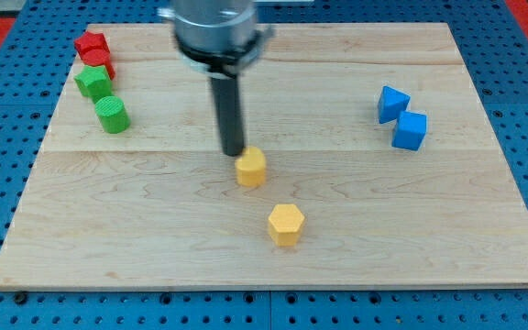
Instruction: Move your arm towards the top left corner
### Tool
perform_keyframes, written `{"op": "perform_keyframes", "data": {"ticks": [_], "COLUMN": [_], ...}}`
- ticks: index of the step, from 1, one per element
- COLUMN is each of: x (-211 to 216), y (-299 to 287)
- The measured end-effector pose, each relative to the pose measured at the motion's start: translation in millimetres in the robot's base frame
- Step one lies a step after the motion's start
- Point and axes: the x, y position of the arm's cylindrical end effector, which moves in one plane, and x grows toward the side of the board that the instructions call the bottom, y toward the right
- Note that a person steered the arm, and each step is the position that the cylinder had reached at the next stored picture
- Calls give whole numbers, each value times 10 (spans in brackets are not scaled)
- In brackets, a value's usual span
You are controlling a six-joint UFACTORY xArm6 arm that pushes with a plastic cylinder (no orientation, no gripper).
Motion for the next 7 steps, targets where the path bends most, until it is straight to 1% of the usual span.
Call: {"op": "perform_keyframes", "data": {"ticks": [1, 2, 3, 6, 7], "x": [395, 537, 365, 326, 270], "y": [180, 288, 256, 216, 4]}}
